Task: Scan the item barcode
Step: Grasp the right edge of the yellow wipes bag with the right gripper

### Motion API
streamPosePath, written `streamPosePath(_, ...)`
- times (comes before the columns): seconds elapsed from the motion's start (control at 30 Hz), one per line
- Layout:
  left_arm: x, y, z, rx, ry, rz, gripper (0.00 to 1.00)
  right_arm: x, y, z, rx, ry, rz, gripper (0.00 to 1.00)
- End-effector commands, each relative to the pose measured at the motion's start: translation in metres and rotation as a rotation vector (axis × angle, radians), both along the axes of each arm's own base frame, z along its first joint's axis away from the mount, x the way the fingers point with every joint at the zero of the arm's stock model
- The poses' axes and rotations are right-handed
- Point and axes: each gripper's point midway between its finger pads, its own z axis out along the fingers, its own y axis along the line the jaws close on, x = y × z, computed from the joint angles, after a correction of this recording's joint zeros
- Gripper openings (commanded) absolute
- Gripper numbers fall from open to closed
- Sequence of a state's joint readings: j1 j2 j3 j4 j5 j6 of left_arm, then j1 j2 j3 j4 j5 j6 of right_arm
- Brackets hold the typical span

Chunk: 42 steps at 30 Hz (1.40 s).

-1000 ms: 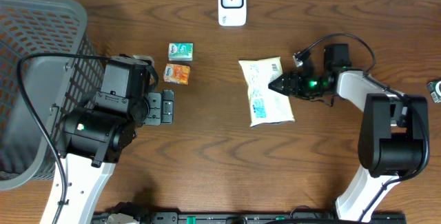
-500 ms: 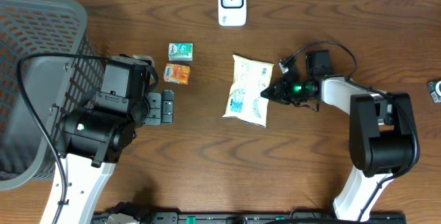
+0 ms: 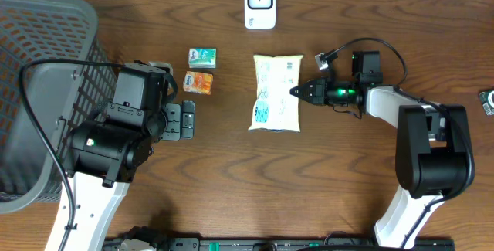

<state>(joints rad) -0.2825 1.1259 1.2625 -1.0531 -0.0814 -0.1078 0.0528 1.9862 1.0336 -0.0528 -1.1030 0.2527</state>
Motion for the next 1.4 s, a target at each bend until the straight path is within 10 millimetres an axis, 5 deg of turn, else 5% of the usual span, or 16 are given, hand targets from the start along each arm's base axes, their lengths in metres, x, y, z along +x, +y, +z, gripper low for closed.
streamPosePath(0.0,0.001,0.001,0.003,0.004,-0.005,0.002,0.98,-0.012,0.009,0.048,0.124,-0.161,0.121,0.01)
streamPosePath(0.23,0.001,0.001,0.003,0.004,-0.005,0.002,0.98,-0.021,0.012,0.077,0.173,-0.272,0.182,0.01)
streamPosePath(0.37,0.001,0.001,0.003,0.004,-0.005,0.002,0.98,-0.009,0.005,0.062,0.082,-0.183,0.083,0.01)
streamPosePath(0.4,0.001,0.001,0.003,0.004,-0.005,0.002,0.98,-0.005,0.001,0.053,0.033,-0.161,0.05,0.06)
streamPosePath(0.47,0.001,0.001,0.003,0.004,-0.005,0.002,0.98,-0.001,-0.008,0.031,-0.084,-0.104,-0.019,0.34)
streamPosePath(0.57,0.001,0.001,0.003,0.004,-0.005,0.002,0.98,0.001,-0.021,0.005,-0.224,-0.038,-0.086,0.6)
streamPosePath(0.8,0.001,0.001,0.003,0.004,-0.005,0.002,0.98,-0.001,-0.017,-0.027,-0.328,0.057,-0.134,0.89)
streamPosePath(1.07,0.001,0.001,0.003,0.004,-0.005,0.002,0.98,-0.008,0.01,-0.062,-0.324,0.134,-0.102,0.95)
streamPosePath(1.37,0.001,0.001,0.003,0.004,-0.005,0.002,0.98,-0.025,0.039,-0.081,-0.297,0.21,-0.05,0.78)
